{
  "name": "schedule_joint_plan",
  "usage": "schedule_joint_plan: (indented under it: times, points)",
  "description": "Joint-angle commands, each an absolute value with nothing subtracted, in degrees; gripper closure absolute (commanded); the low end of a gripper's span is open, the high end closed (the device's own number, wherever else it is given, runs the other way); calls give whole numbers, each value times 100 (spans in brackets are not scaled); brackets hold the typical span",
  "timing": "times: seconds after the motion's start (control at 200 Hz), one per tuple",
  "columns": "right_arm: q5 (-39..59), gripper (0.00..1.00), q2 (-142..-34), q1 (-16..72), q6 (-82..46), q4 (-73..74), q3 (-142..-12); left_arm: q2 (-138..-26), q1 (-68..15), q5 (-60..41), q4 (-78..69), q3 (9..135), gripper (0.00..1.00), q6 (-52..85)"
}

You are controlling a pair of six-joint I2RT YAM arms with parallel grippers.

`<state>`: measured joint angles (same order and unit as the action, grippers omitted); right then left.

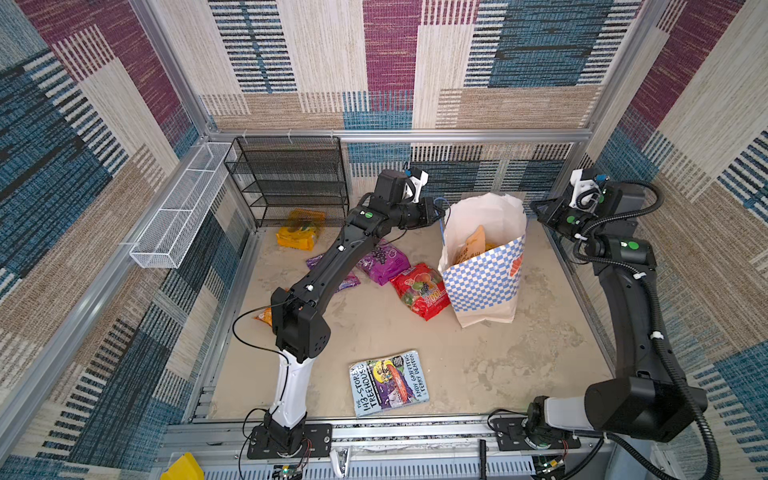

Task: Place the snacks into the paper bag
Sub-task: 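Lift and drag the paper bag farther from the robot with both grippers, then release the bag rim and lower the left gripper to the red candy bag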

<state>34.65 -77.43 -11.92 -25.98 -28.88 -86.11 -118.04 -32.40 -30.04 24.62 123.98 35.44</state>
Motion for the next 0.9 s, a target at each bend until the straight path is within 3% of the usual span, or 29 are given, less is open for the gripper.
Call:
schedule_joint_plan:
  times: [0.0,0.14,0.366,0.581,0.681,0.891]
  points:
    - [3855,100,-7438,-1066,-2679,-2071,-8222,-11178,-3149,-2643,2052,11538,100,3364]
    - [3937,100,-7065,-643,-2734,-1926,-7704,-10176,-3000,-2135,1600,10036,100,3281]
    - [4372,100,-6876,-47,-2971,-1573,-7212,-8998,-2550,-1828,1443,8801,100,3425]
    - [4623,100,-7092,368,-3085,-1345,-7191,-8594,-2345,-1685,1644,8755,100,3378]
    - [4489,100,-7122,369,-3001,-1484,-7296,-8788,-2366,-2149,1713,9035,100,3408]
    - [4030,100,-7072,360,-3029,-1776,-7665,-9062,-2881,-2493,2039,9693,100,3051]
